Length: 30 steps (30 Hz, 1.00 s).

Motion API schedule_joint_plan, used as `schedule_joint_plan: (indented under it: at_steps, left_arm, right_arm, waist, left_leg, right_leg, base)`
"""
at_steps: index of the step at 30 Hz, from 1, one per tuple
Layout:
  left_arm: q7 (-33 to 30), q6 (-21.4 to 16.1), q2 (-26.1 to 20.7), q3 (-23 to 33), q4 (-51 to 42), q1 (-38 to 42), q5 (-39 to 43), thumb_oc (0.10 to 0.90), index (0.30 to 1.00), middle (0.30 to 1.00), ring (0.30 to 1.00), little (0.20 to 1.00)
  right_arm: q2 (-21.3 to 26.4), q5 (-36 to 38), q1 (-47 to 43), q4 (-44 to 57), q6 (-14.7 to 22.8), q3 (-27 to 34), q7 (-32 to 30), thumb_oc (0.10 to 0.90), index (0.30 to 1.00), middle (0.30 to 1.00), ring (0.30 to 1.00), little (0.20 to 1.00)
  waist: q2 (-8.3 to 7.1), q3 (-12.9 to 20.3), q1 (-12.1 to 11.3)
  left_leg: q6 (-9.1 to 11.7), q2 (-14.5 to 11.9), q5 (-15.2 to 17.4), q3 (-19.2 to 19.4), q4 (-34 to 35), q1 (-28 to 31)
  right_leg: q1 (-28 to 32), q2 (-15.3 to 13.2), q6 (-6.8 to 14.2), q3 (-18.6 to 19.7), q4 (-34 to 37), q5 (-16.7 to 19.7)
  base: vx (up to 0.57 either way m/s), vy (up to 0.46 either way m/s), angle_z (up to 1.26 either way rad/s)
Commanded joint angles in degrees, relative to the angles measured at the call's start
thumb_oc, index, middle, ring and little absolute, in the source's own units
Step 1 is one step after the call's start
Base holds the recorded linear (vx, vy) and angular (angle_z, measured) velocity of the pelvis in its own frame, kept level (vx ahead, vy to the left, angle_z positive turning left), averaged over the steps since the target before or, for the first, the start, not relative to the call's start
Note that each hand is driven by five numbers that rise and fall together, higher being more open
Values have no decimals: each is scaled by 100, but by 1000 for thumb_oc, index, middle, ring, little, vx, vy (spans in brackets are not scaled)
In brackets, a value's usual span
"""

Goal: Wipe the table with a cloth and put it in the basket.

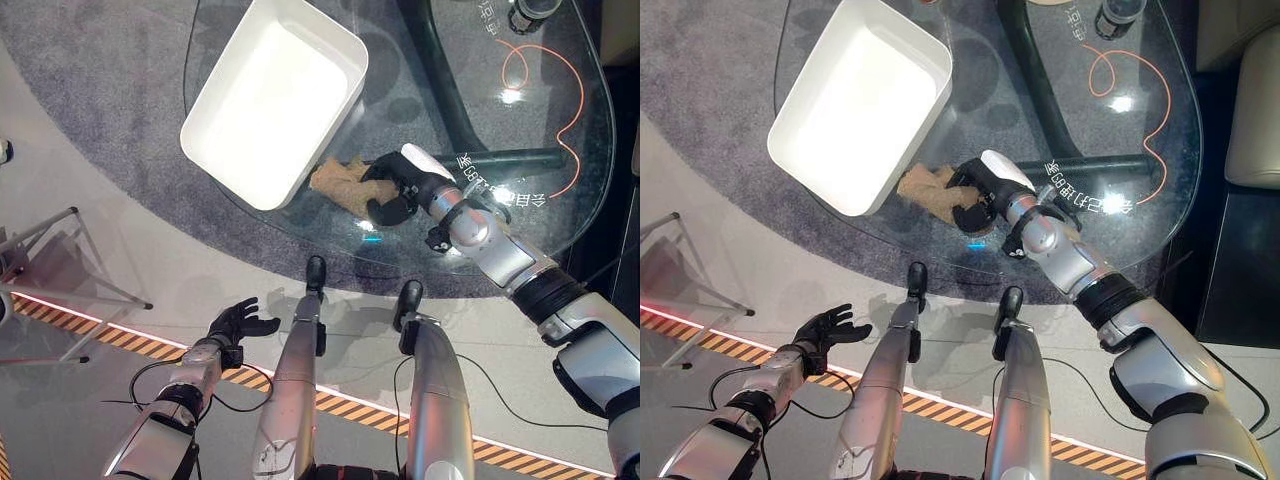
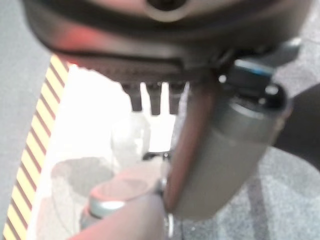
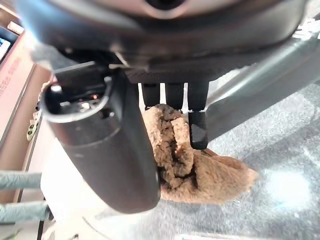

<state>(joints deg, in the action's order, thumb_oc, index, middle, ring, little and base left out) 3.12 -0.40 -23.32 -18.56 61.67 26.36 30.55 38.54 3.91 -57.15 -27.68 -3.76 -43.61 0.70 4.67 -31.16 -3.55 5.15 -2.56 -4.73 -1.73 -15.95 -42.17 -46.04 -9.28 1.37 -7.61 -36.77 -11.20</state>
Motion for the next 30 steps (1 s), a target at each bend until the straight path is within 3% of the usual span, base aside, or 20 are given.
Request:
schedule_joint_plan:
  at_steps: [1,11,13,14,17,18,21,23,24,25,26,30]
  left_arm:
    - [-108,25,-117,130,8,-364,-86,800,900,900,900,900]
    - [-90,84,-199,132,-26,-291,-52,800,900,900,900,900]
    - [-82,101,-207,137,-19,-269,-62,800,900,900,900,900]
    - [-72,104,-212,161,-12,-199,-85,800,900,900,900,900]
    - [-80,108,-205,113,-30,-261,-62,800,900,900,900,900]
    - [-84,89,-209,118,-21,-197,-48,800,900,900,900,900]
    - [-55,79,-230,144,-22,-175,-21,800,900,900,900,900]
    - [-62,35,-215,135,-23,-220,35,800,900,900,900,900]
    - [-75,4,-223,154,-33,-163,45,800,900,900,900,900]
    - [-88,-22,-209,136,-38,-219,59,800,900,900,900,900]
    - [-169,-83,-212,165,-118,-165,190,800,900,900,900,900]
    - [-534,-357,-151,384,-221,-198,1017,800,900,900,900,900]
  right_arm:
    - [-6,34,-274,1183,428,-21,365,100,300,300,300,200]
    - [126,177,-281,1731,-23,-399,1318,100,300,300,300,200]
    - [121,172,-277,1727,-45,-436,1384,100,300,300,300,200]
    - [130,179,-349,1716,-83,-460,1469,100,300,300,300,200]
    - [128,204,-265,1773,-141,-539,1575,100,300,300,300,200]
    - [132,195,-320,1778,-154,-551,1627,100,300,300,300,200]
    - [105,107,-296,1768,-183,-550,1721,100,300,300,300,200]
    - [88,101,-237,1763,-192,-574,1734,100,300,300,300,200]
    - [103,104,-293,1771,-201,-567,1726,100,300,300,300,200]
    - [93,121,-241,1781,-219,-586,1708,100,300,300,300,200]
    - [94,138,-257,1808,-253,-545,1627,100,300,300,300,200]
    - [41,130,-110,1779,-214,-344,1086,100,300,300,300,200]
  waist:
    - [-122,136,-3]
    - [-162,136,21]
    - [-166,136,18]
    - [-168,136,20]
    - [-169,136,13]
    - [-172,136,22]
    - [-170,136,19]
    - [-169,136,12]
    - [-170,136,18]
    - [-167,136,12]
    - [-166,136,20]
    - [-163,136,10]
  left_leg:
    - [-290,330,828,480,-962,165]
    - [-260,325,776,501,-911,186]
    - [-258,325,768,501,-897,198]
    - [-289,329,578,513,-822,78]
    - [-256,332,747,500,-857,221]
    - [-284,341,555,522,-768,109]
    - [-283,350,545,523,-757,111]
    - [-251,341,719,502,-815,229]
    - [-283,344,543,521,-759,101]
    - [-251,341,719,502,-815,228]
    - [-283,352,542,514,-753,99]
    - [-286,370,546,499,-750,120]
  right_leg:
    - [321,235,122,-305,684,477]
    - [335,246,137,-293,766,540]
    - [345,246,137,-293,775,546]
    - [250,235,86,-343,878,728]
    - [371,244,140,-301,820,570]
    - [282,240,88,-349,944,757]
    - [281,233,91,-350,961,778]
    - [380,236,142,-299,876,606]
    - [277,227,91,-344,963,777]
    - [379,235,140,-297,873,604]
    - [268,228,90,-336,967,784]
    - [279,222,84,-328,950,778]
  base:
    - [0,0,0]
    - [0,0,0]
    - [-33,1,0]
    - [-66,1,0]
    - [22,-3,0]
    - [-70,15,2]
    - [-24,5,1]
    - [32,-4,1]
    - [64,-8,1]
    - [-67,6,1]
    - [0,0,0]
    - [-16,0,0]
